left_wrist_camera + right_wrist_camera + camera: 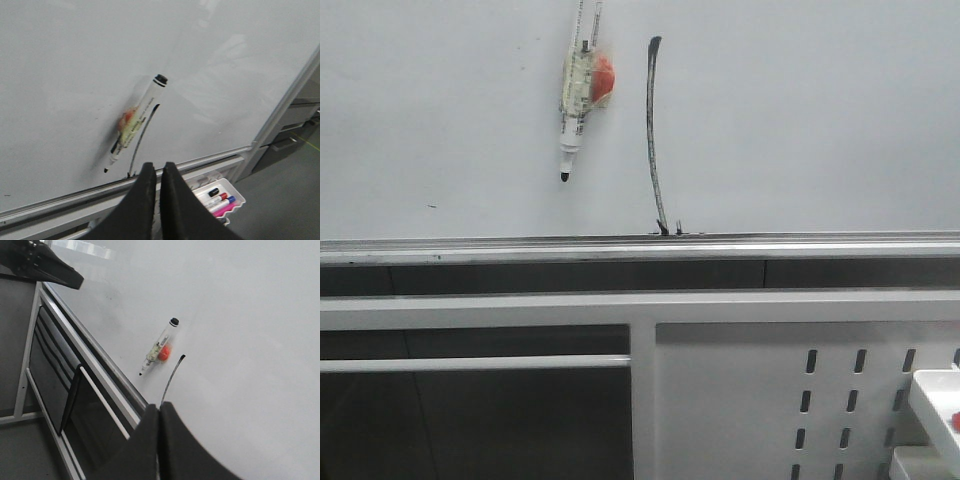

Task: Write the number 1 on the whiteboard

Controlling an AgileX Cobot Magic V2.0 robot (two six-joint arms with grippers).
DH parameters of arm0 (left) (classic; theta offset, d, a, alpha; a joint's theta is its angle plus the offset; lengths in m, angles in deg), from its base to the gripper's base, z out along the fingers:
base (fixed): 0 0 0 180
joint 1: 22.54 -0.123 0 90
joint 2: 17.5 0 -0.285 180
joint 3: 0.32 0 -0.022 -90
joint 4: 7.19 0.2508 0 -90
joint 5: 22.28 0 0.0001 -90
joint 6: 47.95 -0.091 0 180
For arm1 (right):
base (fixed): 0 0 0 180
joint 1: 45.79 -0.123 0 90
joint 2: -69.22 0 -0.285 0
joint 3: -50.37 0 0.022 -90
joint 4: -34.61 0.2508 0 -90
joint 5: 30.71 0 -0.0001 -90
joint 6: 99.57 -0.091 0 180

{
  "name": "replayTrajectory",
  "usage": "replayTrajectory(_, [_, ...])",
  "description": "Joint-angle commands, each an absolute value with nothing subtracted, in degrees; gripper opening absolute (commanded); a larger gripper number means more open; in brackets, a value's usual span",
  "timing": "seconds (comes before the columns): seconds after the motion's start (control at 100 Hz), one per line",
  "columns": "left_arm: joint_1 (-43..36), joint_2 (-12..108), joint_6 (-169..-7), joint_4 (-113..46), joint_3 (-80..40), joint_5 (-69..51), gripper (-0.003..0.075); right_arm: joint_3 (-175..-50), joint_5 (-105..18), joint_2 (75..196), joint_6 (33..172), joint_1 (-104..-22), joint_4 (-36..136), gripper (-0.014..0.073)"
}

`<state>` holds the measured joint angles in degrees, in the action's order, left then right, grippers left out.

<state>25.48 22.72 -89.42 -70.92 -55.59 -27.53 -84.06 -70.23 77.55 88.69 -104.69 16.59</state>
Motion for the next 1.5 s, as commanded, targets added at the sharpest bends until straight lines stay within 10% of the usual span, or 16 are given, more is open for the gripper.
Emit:
replayTrajectory(0.0, [25.96, 19.01, -89.52, -70.08, -54.80, -26.12, -0.0020, -85.46, -69.40, 77.49, 88.19, -104.41, 15.29, -0.0069])
replayTrajectory(0.71, [25.96, 16.79, -89.56, -70.22, -55.94, -23.77, -0.0020, -85.46, -71.87, 77.39, 88.19, -104.41, 15.39, -0.0069])
replayTrajectory(0.9, [23.96, 15.39, -90.26, -46.11, -62.28, -33.22, -0.0020, -85.46, -71.87, 77.39, 88.19, -104.41, 15.52, -0.0069])
replayTrajectory(1.21, [9.95, 1.77, -69.08, -24.41, -79.65, -37.31, -0.0020, -85.46, -71.87, 77.39, 88.19, -104.41, 15.52, -0.0069])
replayTrajectory(1.49, [-6.14, -10.60, -63.43, -20.08, -79.71, -15.11, -0.0020, -85.46, -71.87, 77.39, 88.19, -104.41, 15.52, -0.0069])
